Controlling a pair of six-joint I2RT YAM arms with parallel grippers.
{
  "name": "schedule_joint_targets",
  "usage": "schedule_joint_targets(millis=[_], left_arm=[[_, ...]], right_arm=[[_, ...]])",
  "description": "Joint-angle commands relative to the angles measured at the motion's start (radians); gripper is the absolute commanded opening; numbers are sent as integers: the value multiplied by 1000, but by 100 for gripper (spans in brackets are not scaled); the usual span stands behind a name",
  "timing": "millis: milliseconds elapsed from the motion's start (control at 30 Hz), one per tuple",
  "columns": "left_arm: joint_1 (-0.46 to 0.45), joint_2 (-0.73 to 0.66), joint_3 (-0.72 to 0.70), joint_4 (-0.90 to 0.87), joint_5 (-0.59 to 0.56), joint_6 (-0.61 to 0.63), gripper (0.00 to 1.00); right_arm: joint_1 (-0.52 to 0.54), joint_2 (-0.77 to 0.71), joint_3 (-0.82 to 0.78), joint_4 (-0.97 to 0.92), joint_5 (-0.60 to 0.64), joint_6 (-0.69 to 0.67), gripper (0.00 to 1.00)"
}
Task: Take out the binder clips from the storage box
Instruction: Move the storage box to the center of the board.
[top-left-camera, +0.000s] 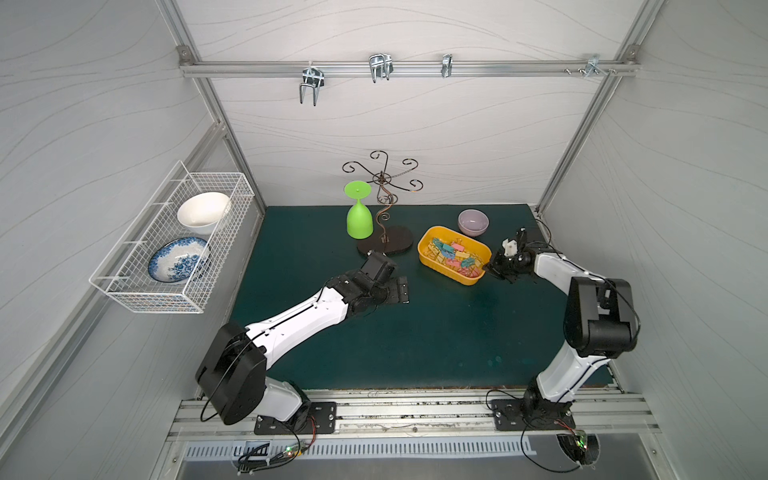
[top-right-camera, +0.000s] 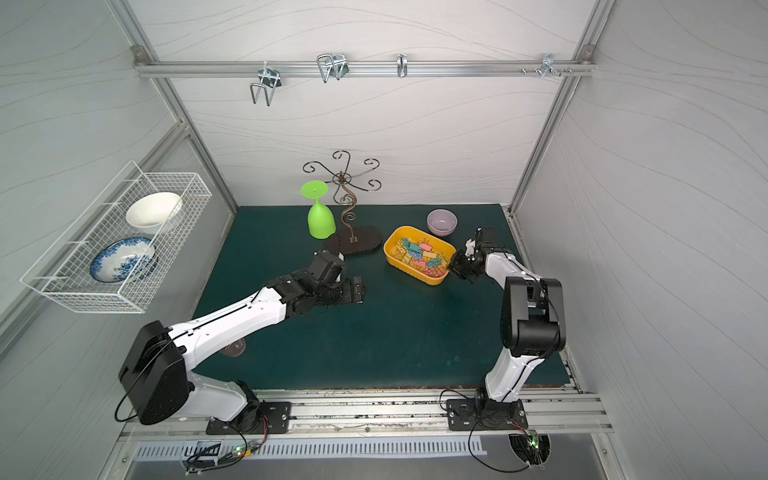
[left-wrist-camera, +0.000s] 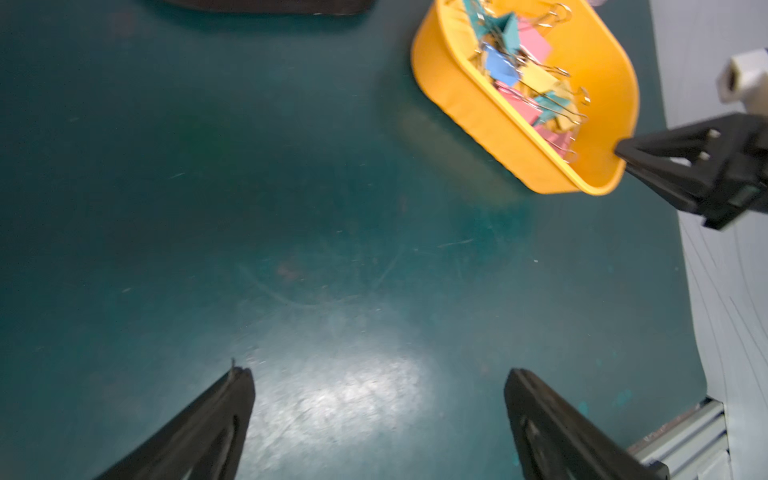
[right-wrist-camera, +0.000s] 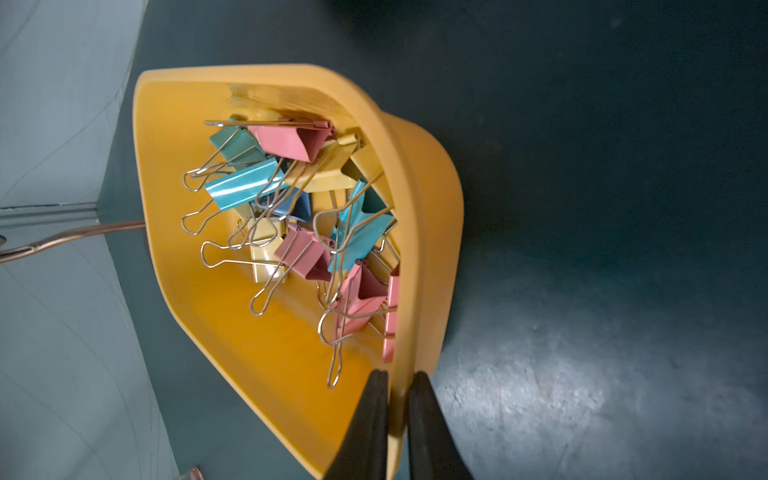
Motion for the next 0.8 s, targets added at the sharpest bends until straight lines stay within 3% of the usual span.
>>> schedule_joint_targets(millis=[0, 267, 533, 767], left_arm=[[61, -65, -52, 23, 37, -7, 99], [242, -221, -201, 28, 135, 26, 99], [454, -260, -308, 95, 393, 22, 98], [517, -221, -307, 97, 446, 31, 98]], right_arm=[[36, -58, -32, -47, -60, -55, 13], [166, -120, -113, -37, -67, -42, 13], [361, -128, -141, -18, -66, -31, 14], [445, -78, -111, 8, -108, -75, 16]])
